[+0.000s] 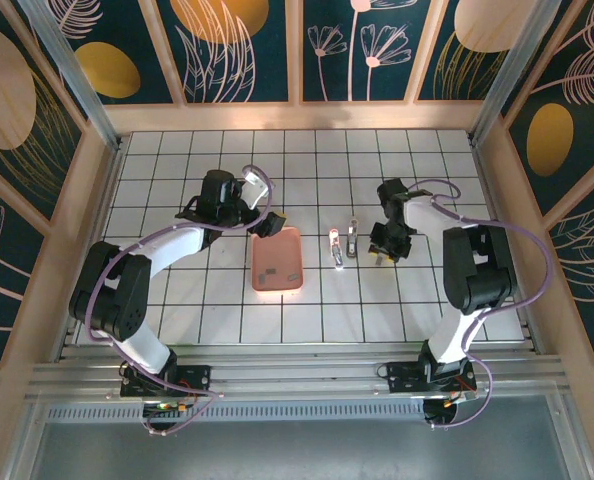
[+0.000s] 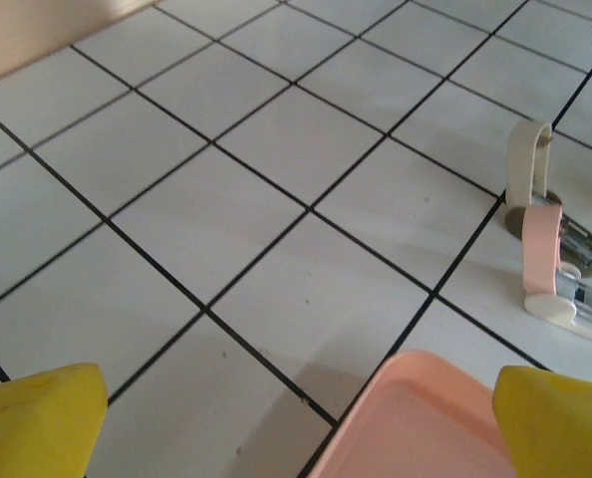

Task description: Load the staples into the stapler

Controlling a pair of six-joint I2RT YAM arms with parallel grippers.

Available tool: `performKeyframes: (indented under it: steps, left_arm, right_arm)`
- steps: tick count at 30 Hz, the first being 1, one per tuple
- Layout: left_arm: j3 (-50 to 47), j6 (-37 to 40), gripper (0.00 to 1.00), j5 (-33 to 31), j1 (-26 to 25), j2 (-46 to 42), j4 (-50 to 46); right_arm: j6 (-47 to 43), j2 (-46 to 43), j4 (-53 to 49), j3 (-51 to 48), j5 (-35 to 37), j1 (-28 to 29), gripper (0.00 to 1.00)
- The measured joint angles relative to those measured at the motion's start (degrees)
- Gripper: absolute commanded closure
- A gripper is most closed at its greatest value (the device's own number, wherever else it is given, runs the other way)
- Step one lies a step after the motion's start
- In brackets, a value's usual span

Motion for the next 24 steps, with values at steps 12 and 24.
performKeyframes:
  steps: [12,24]
  left_arm:
    - [-1.3,0.8,0.01,0.0,0.0,-0.1,0.0]
    - [-1.4,1.2,0.01,-0.2,0.0,-0.1,0.0]
  right_arm:
    - [0.4,3.0,-1.7,2.6,1.1,0.7,0.72]
    - [0.4,5.3,-2.2,3.8,2.1,0.9,0.75]
